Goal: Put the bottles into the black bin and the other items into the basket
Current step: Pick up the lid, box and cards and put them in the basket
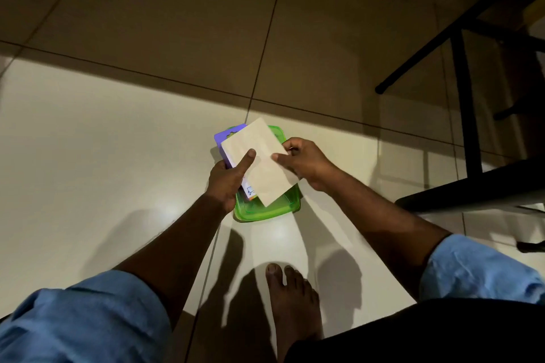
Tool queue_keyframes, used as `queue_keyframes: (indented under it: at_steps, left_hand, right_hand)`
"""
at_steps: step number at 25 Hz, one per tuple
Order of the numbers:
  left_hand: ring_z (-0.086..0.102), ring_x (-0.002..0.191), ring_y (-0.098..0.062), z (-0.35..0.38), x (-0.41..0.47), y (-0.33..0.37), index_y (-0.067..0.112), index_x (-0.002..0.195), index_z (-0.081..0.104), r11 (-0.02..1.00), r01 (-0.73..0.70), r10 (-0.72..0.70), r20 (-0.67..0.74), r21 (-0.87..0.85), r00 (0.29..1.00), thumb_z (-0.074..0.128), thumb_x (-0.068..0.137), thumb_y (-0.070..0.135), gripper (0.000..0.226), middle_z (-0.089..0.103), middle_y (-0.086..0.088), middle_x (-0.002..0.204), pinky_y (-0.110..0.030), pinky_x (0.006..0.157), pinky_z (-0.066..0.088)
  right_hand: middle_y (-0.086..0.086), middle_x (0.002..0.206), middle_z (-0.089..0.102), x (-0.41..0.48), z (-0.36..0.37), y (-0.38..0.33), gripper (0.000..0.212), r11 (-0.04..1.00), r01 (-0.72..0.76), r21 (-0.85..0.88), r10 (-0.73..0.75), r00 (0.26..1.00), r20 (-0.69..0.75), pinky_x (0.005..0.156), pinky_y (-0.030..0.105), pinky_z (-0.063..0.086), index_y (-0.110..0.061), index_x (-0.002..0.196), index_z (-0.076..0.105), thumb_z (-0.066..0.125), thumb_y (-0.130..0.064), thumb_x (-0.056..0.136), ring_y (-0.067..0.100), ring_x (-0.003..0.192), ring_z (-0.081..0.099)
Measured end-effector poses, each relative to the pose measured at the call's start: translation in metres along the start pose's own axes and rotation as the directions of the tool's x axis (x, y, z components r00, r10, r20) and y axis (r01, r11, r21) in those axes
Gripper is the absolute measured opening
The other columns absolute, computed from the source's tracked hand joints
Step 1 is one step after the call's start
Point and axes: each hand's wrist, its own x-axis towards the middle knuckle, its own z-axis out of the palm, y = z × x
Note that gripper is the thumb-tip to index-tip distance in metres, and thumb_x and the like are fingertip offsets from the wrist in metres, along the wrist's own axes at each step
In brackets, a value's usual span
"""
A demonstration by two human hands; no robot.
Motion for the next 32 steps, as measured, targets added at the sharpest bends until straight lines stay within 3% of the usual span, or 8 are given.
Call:
queue_keyframes:
  at_steps: [6,12,15,17,19,23,26,32]
  left_hand:
    - [0.07,0.101,-0.025,0.004,-0.007,-0.012,0.01,0.117,0.065,0.997,-0.039,0.036,0.049,0.066,0.998,0.089,0.065,0.018,0.058,0.073,-0.007,0.11,-0.045,0.092,0.055]
    - [0.068,0.105,-0.024,0.013,-0.017,-0.031,0.012,0.119,0.065,0.992,-0.044,0.032,0.104,0.118,0.994,0.089,0.064,0.019,0.061,0.072,-0.006,0.113,-0.045,0.097,0.053]
    - [0.068,0.106,-0.025,0.019,-0.026,-0.041,0.011,0.12,0.064,0.99,-0.026,0.009,0.121,0.139,0.993,0.088,0.066,0.018,0.06,0.071,-0.006,0.114,-0.047,0.097,0.052]
    - [0.068,0.106,-0.026,0.022,-0.032,-0.046,0.009,0.121,0.063,0.988,0.004,-0.028,0.152,0.155,0.988,0.086,0.068,0.016,0.058,0.071,-0.008,0.115,-0.048,0.098,0.052]
    - [0.067,0.108,-0.027,0.024,-0.037,-0.048,0.008,0.123,0.063,0.989,0.025,-0.055,0.202,0.147,0.978,0.084,0.071,0.014,0.057,0.07,-0.009,0.117,-0.049,0.099,0.051]
    - [0.067,0.109,-0.028,0.026,-0.041,-0.04,0.006,0.123,0.062,0.99,0.034,-0.067,0.241,0.14,0.968,0.081,0.074,0.011,0.053,0.07,-0.011,0.118,-0.048,0.099,0.051]
    - [0.07,0.104,-0.026,0.022,-0.04,-0.033,0.009,0.12,0.065,0.992,0.014,-0.043,0.233,0.126,0.972,0.082,0.074,0.011,0.049,0.072,-0.008,0.113,-0.041,0.09,0.056]
    - [0.07,0.102,-0.026,0.017,-0.04,-0.029,0.007,0.119,0.065,0.995,0.007,-0.029,0.221,0.101,0.975,0.081,0.075,0.01,0.047,0.072,-0.01,0.113,-0.041,0.091,0.056]
  right_hand:
    - [0.006,0.105,0.058,-0.024,0.012,0.035,0.035,0.935,0.027,-0.353,-0.14,0.944,-0.298,0.079,0.031,0.045,-0.009,0.108,0.056,0.067,-0.036,0.087,0.019,0.09,0.056]
    - [0.008,0.087,0.055,-0.086,-0.025,0.133,0.013,0.908,-0.086,-0.41,-0.228,0.721,-0.655,0.078,0.039,0.045,-0.011,0.083,0.051,0.06,-0.018,0.09,0.03,0.086,0.056]
    - [0.017,0.102,0.058,-0.096,-0.068,0.173,0.019,0.94,-0.28,-0.194,-0.037,0.482,-0.875,0.087,0.037,0.043,0.0,0.097,0.055,0.054,-0.019,0.092,0.034,0.1,0.057]
    - [0.019,0.119,0.051,-0.105,-0.09,0.184,0.035,0.921,-0.349,0.172,0.28,0.289,-0.915,0.095,0.038,0.041,0.001,0.117,0.048,0.051,-0.026,0.096,0.035,0.113,0.053]
    - [0.014,0.135,0.047,-0.109,-0.077,0.178,0.043,0.952,-0.265,0.156,0.286,0.578,-0.764,0.098,0.038,0.041,-0.009,0.136,0.039,0.039,-0.034,0.101,0.031,0.121,0.05]
    - [0.0,0.112,0.069,-0.143,0.048,0.205,0.034,0.991,-0.133,-0.004,0.111,0.846,-0.521,0.07,0.039,0.056,-0.035,0.12,0.054,0.034,-0.034,0.092,0.026,0.093,0.069]
    - [0.002,0.129,0.061,-0.133,0.035,0.203,0.035,0.964,-0.24,-0.117,0.169,0.886,-0.432,0.087,0.044,0.051,-0.035,0.129,0.043,0.028,-0.038,0.097,0.029,0.113,0.062]
    - [0.0,0.105,0.07,-0.131,0.046,0.208,0.031,0.965,-0.22,-0.145,0.129,0.875,-0.466,0.068,0.039,0.056,-0.03,0.115,0.055,0.038,-0.046,0.095,0.025,0.088,0.069]
